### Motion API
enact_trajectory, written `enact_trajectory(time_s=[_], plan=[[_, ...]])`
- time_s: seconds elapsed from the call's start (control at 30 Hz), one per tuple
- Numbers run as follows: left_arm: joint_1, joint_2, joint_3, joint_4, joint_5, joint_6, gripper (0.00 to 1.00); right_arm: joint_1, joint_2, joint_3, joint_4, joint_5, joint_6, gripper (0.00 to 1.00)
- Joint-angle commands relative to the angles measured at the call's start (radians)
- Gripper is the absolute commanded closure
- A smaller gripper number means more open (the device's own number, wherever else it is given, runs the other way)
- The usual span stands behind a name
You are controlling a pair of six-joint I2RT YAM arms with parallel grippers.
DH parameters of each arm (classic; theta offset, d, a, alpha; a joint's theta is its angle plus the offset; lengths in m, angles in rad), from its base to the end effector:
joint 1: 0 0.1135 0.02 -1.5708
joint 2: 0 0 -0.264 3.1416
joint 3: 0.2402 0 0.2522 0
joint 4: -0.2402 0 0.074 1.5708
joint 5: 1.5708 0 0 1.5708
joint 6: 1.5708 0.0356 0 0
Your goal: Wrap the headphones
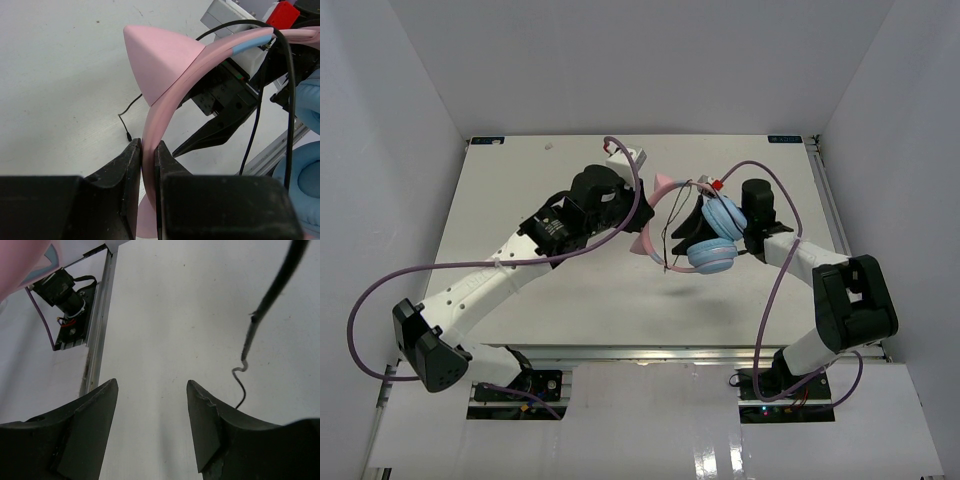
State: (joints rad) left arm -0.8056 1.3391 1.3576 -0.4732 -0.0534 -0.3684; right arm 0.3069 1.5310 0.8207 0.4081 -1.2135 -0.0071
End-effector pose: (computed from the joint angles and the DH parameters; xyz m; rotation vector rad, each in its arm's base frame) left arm 0.2103 -0.2162 0.3869 0.4200 2.0513 -0.6773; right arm 0.2920 0.1275 0.2373 -1.0995 1.5108 1.3249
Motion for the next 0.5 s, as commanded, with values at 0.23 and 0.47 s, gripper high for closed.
enact_trajectory(time_s=[0.23, 0.47], plan=[[-0.012, 0.001, 0.126, -0.003, -0.024, -0.046, 1.00, -0.034, -0.008, -0.041, 0.070, 0.109, -0.104, 0.32], [-0.011, 0.008, 0.139, -0.018, -0.029, -0.041, 1.00, -0.061, -0.046, -0.030, -0.200, 0.172, -0.379, 0.33]])
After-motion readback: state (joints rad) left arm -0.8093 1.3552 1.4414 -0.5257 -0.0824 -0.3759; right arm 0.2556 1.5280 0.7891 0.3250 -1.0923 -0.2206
